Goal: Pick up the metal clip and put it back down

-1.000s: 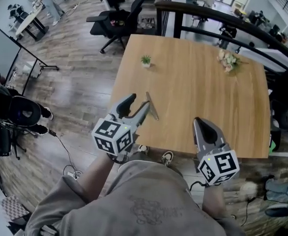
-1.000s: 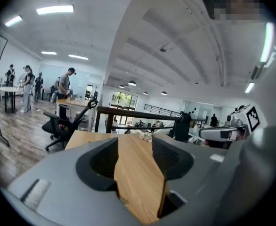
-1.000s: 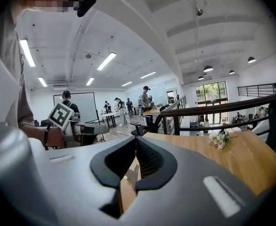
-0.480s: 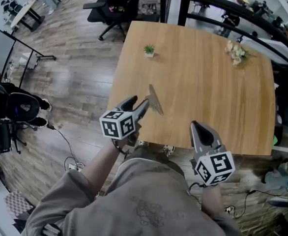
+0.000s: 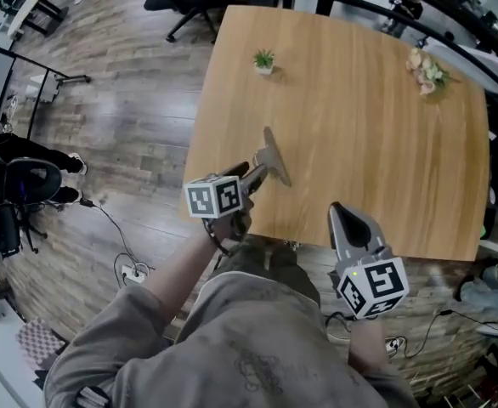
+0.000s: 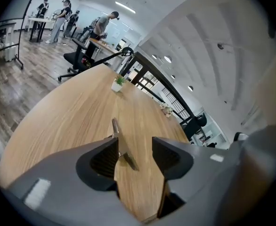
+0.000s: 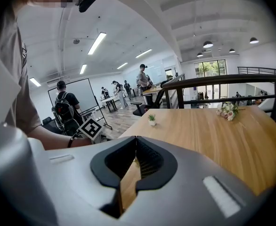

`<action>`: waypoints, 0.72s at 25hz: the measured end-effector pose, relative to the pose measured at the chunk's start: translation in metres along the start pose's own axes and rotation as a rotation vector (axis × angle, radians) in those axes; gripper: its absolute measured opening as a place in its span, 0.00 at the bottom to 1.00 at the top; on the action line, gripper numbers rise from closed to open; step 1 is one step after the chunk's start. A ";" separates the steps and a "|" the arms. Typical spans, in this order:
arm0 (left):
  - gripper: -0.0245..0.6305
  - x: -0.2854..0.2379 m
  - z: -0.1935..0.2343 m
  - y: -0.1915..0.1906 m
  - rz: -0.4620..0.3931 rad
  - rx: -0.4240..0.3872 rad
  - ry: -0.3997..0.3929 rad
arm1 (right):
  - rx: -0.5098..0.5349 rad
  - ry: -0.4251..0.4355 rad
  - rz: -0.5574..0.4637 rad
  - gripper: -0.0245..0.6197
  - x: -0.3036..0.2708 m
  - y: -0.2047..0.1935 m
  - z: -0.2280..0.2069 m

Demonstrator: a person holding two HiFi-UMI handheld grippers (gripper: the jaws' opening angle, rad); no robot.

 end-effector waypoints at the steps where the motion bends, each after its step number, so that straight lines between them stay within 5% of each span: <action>1: 0.38 -0.004 0.003 -0.003 0.008 0.027 0.000 | -0.004 -0.002 0.006 0.05 -0.002 -0.001 0.000; 13: 0.34 -0.061 0.059 -0.024 0.072 0.279 0.034 | -0.034 -0.036 0.066 0.05 -0.032 -0.023 -0.012; 18: 0.21 -0.071 0.062 -0.030 0.140 0.297 0.020 | -0.037 -0.037 0.074 0.05 -0.035 -0.026 -0.013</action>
Point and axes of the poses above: the fingertips, and each gripper's own axes: x backward along the fingers, z to its left, y out of its top, the point moved 7 cm from there along x, backward along the fingers, and after that the axes turned 9 degrees about -z, right-handed, at the moved point
